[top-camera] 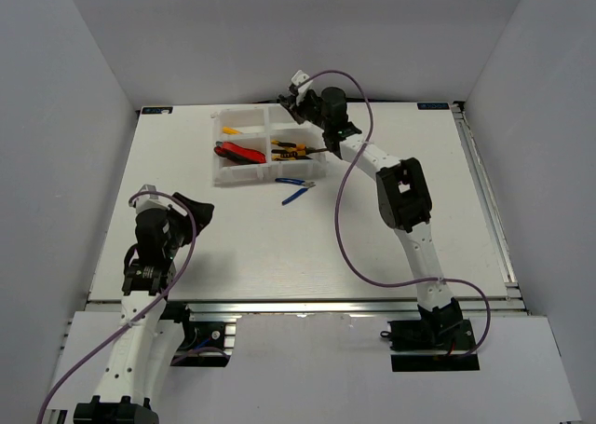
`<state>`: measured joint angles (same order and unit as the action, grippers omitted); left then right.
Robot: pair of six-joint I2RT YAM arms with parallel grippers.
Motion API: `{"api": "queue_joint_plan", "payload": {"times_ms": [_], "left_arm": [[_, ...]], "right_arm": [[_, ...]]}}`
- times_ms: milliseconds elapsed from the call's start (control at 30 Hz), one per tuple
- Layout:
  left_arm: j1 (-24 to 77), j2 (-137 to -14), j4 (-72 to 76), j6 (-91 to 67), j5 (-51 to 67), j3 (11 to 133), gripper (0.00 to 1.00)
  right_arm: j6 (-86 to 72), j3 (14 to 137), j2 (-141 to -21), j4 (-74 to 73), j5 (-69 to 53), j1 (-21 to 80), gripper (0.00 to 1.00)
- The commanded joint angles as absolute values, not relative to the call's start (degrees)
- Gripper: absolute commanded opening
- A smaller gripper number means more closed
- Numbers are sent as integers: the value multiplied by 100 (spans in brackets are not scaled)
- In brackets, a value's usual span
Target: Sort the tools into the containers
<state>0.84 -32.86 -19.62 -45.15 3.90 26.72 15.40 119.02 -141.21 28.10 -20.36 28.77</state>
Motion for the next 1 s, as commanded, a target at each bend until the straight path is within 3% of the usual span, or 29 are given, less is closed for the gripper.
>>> {"api": "queue_joint_plan", "payload": {"times_ms": [0,200,267,300,367,533,633,700,767,833,967], "left_arm": [[79,-3217,-2101,-4535,352,2848,83],[79,-3278,-2118,-4509,387,2909,83],[79,-3305,-2092,-4509,422,2900,83],[79,-3322,-2066,-4509,448,2892,83],[79,-3366,-1961,-4526,544,2883,82],[79,-3586,-1697,-4518,799,2865,76],[88,-3761,-1468,-4474,1010,2883,65],[140,-3875,-1310,-4421,1098,2891,49],[315,-4086,-1091,-4369,1160,2900,39],[526,-4384,-941,-4298,1082,2926,25],[1779,-5252,-660,-3904,502,3364,21]], "right_arm": [[2318,11830,-14133,3472,-1741,2883,0],[2724,11586,-14168,3182,-1705,2874,2],[2839,11427,-14028,3182,-1810,2883,13],[2856,11356,-13984,3199,-1837,2883,25],[2892,11224,-13879,3164,-1907,2883,37],[2839,11075,-13606,3059,-2074,2874,56],[2716,10908,-13167,3041,-2188,2865,68],[2594,10723,-12684,2831,-2433,2787,75],[2453,10626,-12166,2489,-2837,2681,78],[2294,10635,-11875,1603,-4021,2409,79],[2293,10469,-11163,-128,-5755,2031,62]]}}
